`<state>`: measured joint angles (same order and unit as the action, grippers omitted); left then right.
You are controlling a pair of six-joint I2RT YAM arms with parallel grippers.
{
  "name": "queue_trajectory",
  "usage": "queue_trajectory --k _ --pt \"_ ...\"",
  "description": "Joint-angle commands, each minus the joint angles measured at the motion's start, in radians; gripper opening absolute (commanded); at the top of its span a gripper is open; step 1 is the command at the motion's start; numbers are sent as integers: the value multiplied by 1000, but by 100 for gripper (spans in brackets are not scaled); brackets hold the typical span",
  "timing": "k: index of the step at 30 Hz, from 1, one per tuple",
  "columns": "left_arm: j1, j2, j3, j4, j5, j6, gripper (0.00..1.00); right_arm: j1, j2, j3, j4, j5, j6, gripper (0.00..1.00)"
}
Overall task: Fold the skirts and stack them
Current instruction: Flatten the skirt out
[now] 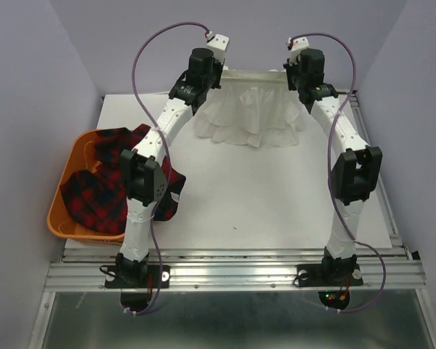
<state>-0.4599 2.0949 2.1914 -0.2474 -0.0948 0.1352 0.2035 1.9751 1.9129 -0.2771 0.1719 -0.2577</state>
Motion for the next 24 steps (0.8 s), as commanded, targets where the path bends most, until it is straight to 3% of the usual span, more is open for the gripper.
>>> queue_trajectory --k 1,3,4,7,12,16,19,24 --pt "78 69 250 178 -128 6 0 -95 108 312 46 75 9 1" --pt "105 86 291 250 -91 -5 0 -95 181 477 42 61 6 1" --pt "116 65 244 366 -62 -14 0 -104 201 542 55 58 3 1" --pt "139 24 87 563 -19 -2 0 -104 196 506 101 32 8 1" --pt "141 30 -137 663 85 82 0 -104 93 -6 396 -104 -64 1" --pt "135 59 -310 681 167 161 0 -104 149 -184 443 -104 -123 1" --pt "124 37 -541 740 123 210 0 -104 136 -407 551 -159 -159 1" --pt "98 -79 -768 821 70 248 0 -104 67 -584 596 -213 -138 1"
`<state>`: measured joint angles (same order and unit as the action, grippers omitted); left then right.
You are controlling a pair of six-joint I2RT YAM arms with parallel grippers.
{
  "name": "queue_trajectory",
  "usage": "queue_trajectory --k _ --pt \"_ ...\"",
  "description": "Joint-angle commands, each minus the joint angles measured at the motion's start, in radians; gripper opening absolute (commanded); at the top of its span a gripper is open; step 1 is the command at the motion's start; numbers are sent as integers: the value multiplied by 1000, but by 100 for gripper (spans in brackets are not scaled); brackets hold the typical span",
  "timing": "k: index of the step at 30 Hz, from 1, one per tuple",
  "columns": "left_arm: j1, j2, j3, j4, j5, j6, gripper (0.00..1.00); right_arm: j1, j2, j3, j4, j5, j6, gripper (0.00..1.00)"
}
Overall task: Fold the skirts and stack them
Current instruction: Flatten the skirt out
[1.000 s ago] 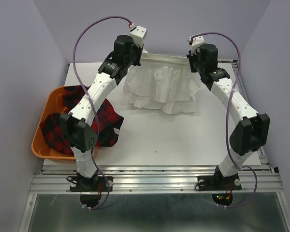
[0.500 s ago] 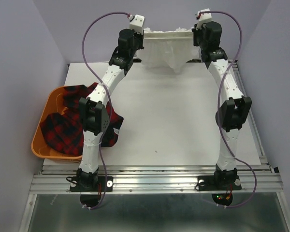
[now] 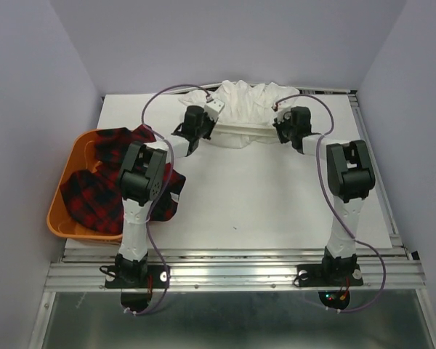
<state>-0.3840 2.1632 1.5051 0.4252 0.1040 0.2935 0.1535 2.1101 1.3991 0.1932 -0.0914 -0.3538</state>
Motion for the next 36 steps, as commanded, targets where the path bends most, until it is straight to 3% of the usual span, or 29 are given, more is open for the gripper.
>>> queue_trajectory --k 1,7,12,19,24,28,33,36 --pt "22 -163 -106 150 -124 84 0 -54 -82 -89 124 44 -34 1" --pt "20 -218 -167 112 -159 64 0 -54 -144 -112 65 28 -1 1" --pt "20 -230 -93 66 -193 -2 0 -54 -136 9 -12 62 36 1" --pt "27 -42 272 -78 -286 -45 0 -65 59 319 -110 171 85 1" --pt "60 142 598 -129 -313 -105 0 -85 221 662 -178 255 139 1" --pt "80 239 745 -67 -352 -87 0 -94 323 800 -146 309 179 1" --pt "94 265 679 165 -329 24 0 -94 352 820 24 314 150 1" --pt "111 297 739 247 -343 52 0 -94 386 914 54 352 138 1"
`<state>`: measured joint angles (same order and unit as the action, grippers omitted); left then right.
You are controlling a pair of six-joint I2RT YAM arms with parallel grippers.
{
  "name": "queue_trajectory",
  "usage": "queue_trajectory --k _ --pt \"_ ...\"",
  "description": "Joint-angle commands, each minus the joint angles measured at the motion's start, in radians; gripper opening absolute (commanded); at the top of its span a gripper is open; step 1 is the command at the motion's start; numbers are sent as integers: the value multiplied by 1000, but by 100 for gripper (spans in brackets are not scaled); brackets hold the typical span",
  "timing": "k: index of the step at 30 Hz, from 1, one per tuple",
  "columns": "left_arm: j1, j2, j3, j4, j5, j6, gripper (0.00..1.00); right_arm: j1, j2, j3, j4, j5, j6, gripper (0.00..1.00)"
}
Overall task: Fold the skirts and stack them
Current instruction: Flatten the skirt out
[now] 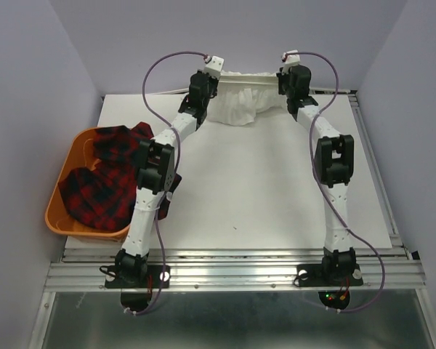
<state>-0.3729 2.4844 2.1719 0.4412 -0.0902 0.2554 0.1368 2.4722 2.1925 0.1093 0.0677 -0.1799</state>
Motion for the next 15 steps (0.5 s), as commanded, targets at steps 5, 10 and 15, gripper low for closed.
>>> queue_trajectory --k 5,10,15 --pt "134 -39 112 316 -109 48 0 -77 -54 20 269 179 6 1" --pt "135 -148 -125 411 16 146 0 -77 -206 -276 392 32 -62 1" --pt "124 -350 -648 609 130 338 0 -77 -329 -586 466 -153 -185 1"
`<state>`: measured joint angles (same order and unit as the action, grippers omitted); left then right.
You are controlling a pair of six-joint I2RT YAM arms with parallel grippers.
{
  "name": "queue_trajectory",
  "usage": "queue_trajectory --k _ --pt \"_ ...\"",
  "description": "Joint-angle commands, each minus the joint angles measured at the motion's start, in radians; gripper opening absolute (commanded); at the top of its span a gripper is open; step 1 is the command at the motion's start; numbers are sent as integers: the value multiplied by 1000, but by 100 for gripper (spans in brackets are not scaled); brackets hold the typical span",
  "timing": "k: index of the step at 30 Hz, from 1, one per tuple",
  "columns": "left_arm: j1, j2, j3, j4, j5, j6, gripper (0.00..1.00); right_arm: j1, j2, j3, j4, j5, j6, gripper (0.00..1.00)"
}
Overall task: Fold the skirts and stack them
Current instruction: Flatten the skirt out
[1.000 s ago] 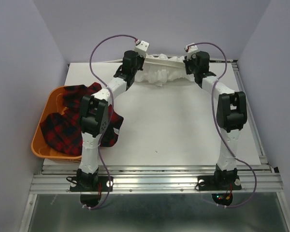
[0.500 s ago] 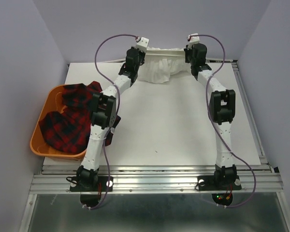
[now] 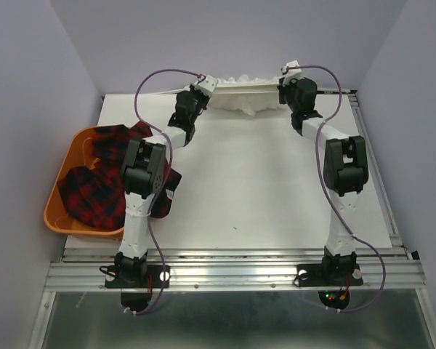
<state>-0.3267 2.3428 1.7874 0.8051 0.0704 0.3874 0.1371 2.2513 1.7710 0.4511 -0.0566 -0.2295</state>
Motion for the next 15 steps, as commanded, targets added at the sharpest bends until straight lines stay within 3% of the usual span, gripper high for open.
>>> queue_trajectory --k 1,2,6,15 --pt "77 -236 -326 296 -26 215 0 -77 -131 -258 124 -49 -146 1" --pt "75 -290 -439 315 -8 237 0 -77 -174 -299 120 -86 -168 1" --pt "69 -396 -662 350 -6 249 0 -77 -245 -462 92 -129 -188 1" --pt "6 -594 -934 254 -11 324 0 -77 -401 -651 -104 -229 -223 1"
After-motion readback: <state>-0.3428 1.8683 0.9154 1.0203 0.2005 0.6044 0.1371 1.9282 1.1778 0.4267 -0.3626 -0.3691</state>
